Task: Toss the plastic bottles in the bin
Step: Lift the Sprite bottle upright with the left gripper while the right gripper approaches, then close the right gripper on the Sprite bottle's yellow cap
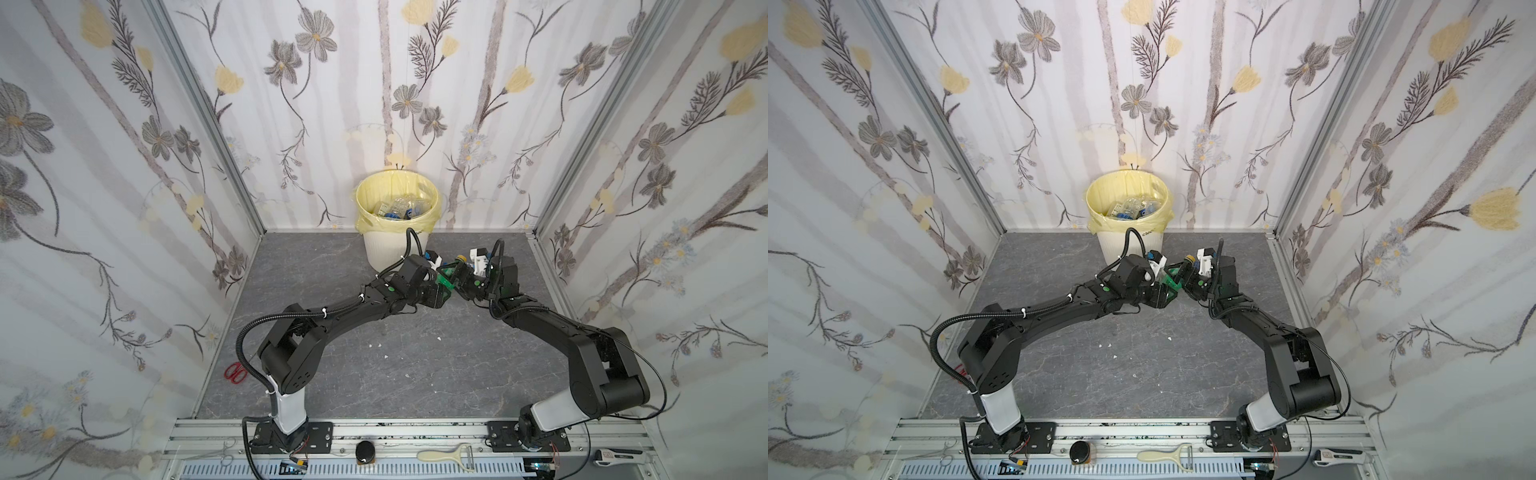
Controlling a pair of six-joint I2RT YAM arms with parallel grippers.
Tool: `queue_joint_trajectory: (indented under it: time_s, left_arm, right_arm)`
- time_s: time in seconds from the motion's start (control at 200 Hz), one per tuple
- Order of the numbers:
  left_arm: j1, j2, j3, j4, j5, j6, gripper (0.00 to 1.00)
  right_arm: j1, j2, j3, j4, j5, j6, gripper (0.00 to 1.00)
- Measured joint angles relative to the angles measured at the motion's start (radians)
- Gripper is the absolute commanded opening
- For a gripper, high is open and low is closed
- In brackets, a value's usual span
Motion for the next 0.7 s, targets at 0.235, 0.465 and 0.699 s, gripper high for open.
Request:
queue_joint_trajectory:
  time_s: [0.235,0.465,0.699]
  left_arm:
    - [0.000,-0.008,-0.006,0.001,-0.002,0.000,0.58]
    - [0.000,-0.029,-0.028,0.002,-0.027,-0.003,0.58]
    - [0.002,-0.035,-0.042,0.013,-0.047,-0.003,0.58]
  right_arm:
    - [0.004,0.010,0.010,0.032,-0.007,0.025,0.78]
    - [0.004,0.011,0.019,0.032,-0.007,0.024,0.70]
    - [0.005,0.020,0.032,0.029,-0.007,0.025,0.60]
